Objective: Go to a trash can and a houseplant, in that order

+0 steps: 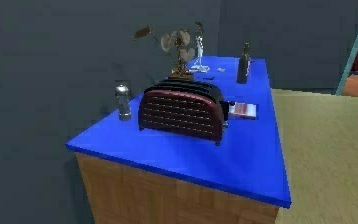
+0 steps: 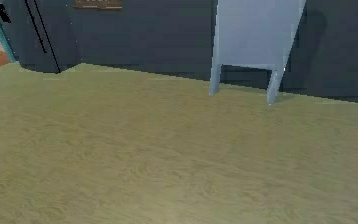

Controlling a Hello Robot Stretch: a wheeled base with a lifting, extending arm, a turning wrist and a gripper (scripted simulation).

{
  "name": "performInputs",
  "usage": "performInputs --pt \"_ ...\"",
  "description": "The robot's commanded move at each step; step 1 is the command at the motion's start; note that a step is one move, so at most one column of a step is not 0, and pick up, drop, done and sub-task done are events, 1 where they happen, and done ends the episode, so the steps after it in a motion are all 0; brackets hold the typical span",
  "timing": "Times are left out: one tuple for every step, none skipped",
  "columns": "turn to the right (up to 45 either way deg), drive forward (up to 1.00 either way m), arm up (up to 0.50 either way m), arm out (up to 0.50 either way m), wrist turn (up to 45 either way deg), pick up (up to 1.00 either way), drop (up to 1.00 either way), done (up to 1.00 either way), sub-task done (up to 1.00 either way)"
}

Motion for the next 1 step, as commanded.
performInputs --pt "0.0 0.00 0.00 0.00 0.0 0.00 0.00 1.00 0.00"
